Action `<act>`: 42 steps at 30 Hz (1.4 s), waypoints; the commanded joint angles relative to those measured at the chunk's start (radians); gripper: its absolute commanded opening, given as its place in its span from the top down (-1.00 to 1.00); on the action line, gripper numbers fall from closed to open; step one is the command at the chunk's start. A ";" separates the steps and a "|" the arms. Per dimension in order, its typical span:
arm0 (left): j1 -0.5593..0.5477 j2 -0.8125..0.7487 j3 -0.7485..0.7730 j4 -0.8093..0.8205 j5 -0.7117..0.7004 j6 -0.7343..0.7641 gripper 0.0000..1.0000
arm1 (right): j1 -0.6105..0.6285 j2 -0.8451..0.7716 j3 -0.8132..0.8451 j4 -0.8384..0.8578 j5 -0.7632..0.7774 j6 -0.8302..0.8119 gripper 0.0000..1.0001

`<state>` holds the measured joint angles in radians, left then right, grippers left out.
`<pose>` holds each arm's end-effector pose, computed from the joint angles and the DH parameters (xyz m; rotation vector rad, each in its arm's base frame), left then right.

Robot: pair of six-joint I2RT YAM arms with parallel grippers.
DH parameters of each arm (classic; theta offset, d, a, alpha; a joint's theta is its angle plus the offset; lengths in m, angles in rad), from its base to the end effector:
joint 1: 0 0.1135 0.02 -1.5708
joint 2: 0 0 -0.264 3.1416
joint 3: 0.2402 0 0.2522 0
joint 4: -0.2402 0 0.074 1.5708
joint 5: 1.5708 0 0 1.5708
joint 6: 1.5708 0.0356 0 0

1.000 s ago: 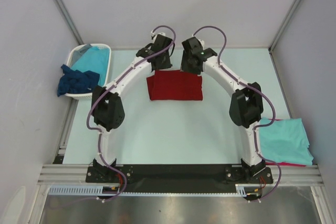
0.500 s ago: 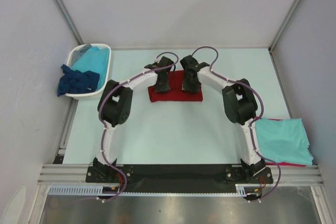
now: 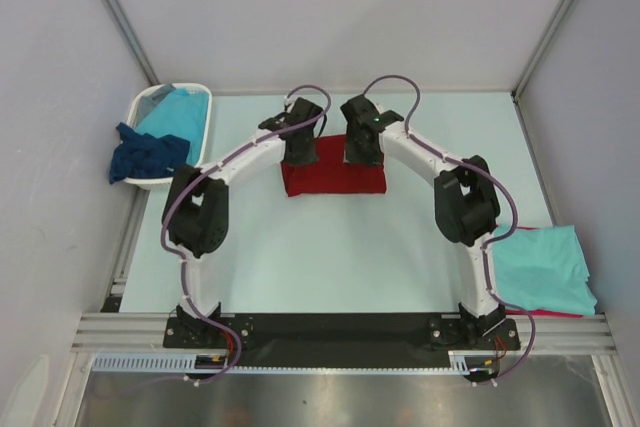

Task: Fold and stack the t-shirts
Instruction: Smooth out wrinkles on the folded tshirt

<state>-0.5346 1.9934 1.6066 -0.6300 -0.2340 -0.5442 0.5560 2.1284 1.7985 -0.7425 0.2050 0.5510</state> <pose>0.3784 -0.2145 0.2251 -0.0973 2.5472 -0.1151 0.3970 0.2382 0.2193 0.0618 2.6103 0.1208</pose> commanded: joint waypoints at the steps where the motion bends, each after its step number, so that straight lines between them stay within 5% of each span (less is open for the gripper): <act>1: -0.011 -0.119 0.030 0.009 -0.010 0.003 0.48 | 0.041 -0.088 0.085 -0.034 0.039 -0.002 -0.07; 25: -0.082 -0.045 -0.185 0.072 0.076 -0.025 0.57 | 0.081 -0.085 -0.175 0.045 0.016 0.066 -0.02; 30: -0.085 -0.151 -0.231 0.101 0.029 -0.025 0.57 | 0.088 -0.177 -0.206 0.062 0.025 0.067 0.01; 36: -0.085 -0.237 -0.151 0.069 -0.011 0.013 0.51 | 0.091 -0.240 -0.163 0.040 0.051 0.049 -0.02; 42: -0.084 -0.127 -0.030 0.024 0.001 0.023 0.52 | 0.078 -0.157 -0.094 0.022 0.056 0.033 0.02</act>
<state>-0.6151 1.8221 1.5028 -0.5884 -0.2230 -0.5411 0.6415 1.9388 1.6573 -0.7124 0.2295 0.5983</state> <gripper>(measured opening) 0.243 0.497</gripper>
